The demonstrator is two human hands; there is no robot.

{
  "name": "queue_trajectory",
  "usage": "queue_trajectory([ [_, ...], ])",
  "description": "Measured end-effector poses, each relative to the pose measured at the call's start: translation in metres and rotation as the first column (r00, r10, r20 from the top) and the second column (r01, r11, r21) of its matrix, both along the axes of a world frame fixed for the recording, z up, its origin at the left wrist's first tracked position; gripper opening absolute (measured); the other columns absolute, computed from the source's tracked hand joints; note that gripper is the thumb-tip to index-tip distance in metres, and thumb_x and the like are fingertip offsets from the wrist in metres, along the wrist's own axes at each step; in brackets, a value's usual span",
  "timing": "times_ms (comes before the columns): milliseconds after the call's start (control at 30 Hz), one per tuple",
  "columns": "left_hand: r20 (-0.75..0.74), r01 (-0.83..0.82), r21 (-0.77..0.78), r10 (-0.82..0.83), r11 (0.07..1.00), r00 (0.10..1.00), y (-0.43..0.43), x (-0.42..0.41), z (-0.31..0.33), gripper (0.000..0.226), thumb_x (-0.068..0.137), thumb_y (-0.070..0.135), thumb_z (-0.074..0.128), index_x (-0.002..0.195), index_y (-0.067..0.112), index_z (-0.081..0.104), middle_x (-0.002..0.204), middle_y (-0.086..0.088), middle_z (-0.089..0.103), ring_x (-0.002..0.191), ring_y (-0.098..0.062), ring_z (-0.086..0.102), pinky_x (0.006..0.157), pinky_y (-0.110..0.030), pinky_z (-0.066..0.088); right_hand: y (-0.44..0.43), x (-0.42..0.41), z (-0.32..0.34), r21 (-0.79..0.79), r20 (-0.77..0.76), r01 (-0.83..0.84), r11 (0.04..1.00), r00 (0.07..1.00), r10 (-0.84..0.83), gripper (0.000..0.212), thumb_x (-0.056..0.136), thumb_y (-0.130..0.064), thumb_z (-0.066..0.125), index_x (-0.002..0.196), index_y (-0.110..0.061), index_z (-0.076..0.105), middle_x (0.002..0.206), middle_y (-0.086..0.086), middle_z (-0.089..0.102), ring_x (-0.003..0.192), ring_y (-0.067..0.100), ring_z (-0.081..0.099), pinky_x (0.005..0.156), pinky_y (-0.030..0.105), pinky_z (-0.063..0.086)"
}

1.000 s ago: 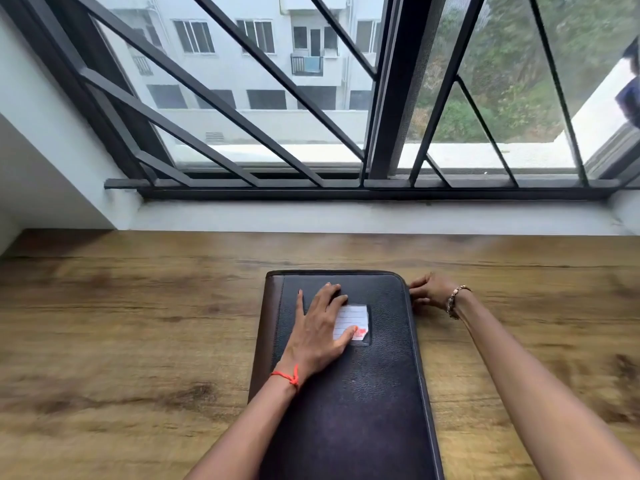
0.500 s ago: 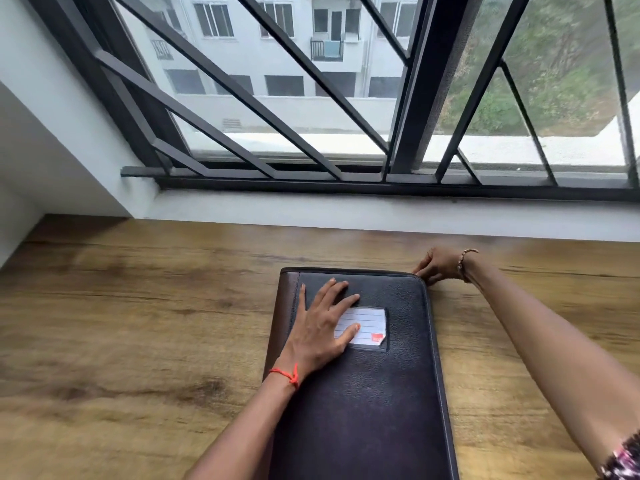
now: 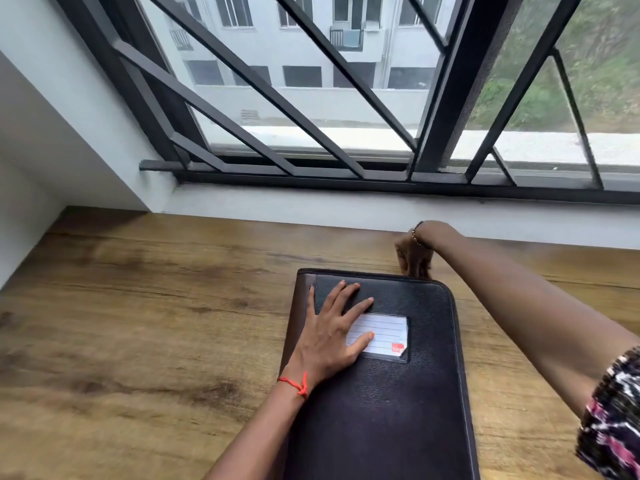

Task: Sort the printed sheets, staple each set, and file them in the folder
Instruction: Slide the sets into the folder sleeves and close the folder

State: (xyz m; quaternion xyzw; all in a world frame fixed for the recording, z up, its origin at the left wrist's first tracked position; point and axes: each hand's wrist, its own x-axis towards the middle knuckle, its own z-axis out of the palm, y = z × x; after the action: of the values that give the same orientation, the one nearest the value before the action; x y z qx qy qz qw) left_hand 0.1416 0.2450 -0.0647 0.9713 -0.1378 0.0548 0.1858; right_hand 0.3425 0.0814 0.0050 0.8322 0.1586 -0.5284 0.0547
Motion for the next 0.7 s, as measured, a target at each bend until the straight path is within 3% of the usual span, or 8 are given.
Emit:
queue_trajectory([
  [67,0.011,-0.003,0.008,0.003,1.0,1.0,0.0,0.0,-0.001,0.056,0.082,0.057,0.038,0.133,0.035,0.045,0.145,0.003,0.039,0.138,-0.008,0.013,0.109,-0.056,0.001,0.012,0.0,-0.001,-0.002,0.007,-0.028,1.0,1.0,0.029,0.017,0.087,-0.004,0.059,0.102,-0.002,0.066,0.055,-0.002,0.065,0.038,0.005,0.058,0.051,0.02,0.05],
  [133,0.048,-0.008,0.044,0.006,0.999,0.999,0.0,0.0,-0.002,0.054,0.081,0.056,0.04,0.13,0.036,0.047,0.142,0.003,0.044,0.137,-0.01,0.019,0.108,-0.059,0.008,0.023,0.002,-0.004,-0.012,0.008,-0.058,0.998,0.998,0.058,0.021,0.087,-0.008,0.059,0.107,-0.003,0.065,0.059,-0.001,0.065,0.039,0.005,0.058,0.05,0.02,0.051],
  [300,0.085,-0.021,0.072,0.015,0.997,0.996,0.0,0.0,-0.003,0.052,0.08,0.056,0.041,0.128,0.036,0.047,0.139,0.004,0.046,0.135,-0.011,0.024,0.106,-0.061,0.012,0.04,0.004,-0.003,0.0,-0.023,-0.073,0.997,0.997,0.073,0.012,0.085,-0.008,0.058,0.078,-0.01,0.067,0.054,-0.005,0.067,0.042,0.005,0.061,0.076,0.036,0.052],
  [433,0.093,-0.023,0.099,0.014,0.995,0.996,0.0,0.0,-0.004,0.052,0.08,0.056,0.041,0.128,0.036,0.047,0.139,0.003,0.046,0.135,-0.012,0.025,0.106,-0.063,0.014,0.05,0.005,-0.004,0.046,0.092,-0.112,0.993,0.99,0.107,0.022,0.087,-0.013,0.06,0.105,-0.003,0.068,0.086,0.006,0.064,0.056,0.01,0.059,0.081,0.035,0.052],
  [500,0.095,-0.024,0.109,0.014,0.994,0.995,-0.001,0.0,-0.004,0.053,0.08,0.056,0.041,0.128,0.036,0.047,0.139,0.004,0.046,0.135,-0.012,0.025,0.106,-0.064,0.016,0.057,0.003,-0.003,0.088,0.073,-0.098,0.991,0.993,0.091,0.024,0.086,-0.011,0.061,0.106,-0.002,0.067,0.085,0.006,0.065,0.067,0.018,0.058,0.086,0.037,0.051],
  [600,0.087,-0.026,0.118,0.016,0.993,0.996,-0.001,0.0,-0.004,0.053,0.079,0.056,0.041,0.128,0.036,0.047,0.139,0.004,0.046,0.135,-0.012,0.026,0.106,-0.063,0.018,0.071,-0.003,0.001,0.134,0.026,-0.06,0.989,0.998,0.057,0.015,0.086,-0.005,0.059,0.097,-0.003,0.069,0.065,-0.002,0.067,0.061,0.015,0.061,0.077,0.032,0.054],
  [700,0.084,-0.03,0.135,0.018,0.99,0.996,-0.001,-0.001,-0.004,0.053,0.079,0.057,0.041,0.128,0.036,0.047,0.139,0.005,0.045,0.136,-0.013,0.026,0.107,-0.063,0.019,0.086,-0.009,0.009,0.16,0.027,-0.066,0.985,0.998,0.062,0.019,0.087,-0.004,0.058,0.103,-0.002,0.068,0.071,0.001,0.065,0.064,0.016,0.061,0.085,0.037,0.054],
])
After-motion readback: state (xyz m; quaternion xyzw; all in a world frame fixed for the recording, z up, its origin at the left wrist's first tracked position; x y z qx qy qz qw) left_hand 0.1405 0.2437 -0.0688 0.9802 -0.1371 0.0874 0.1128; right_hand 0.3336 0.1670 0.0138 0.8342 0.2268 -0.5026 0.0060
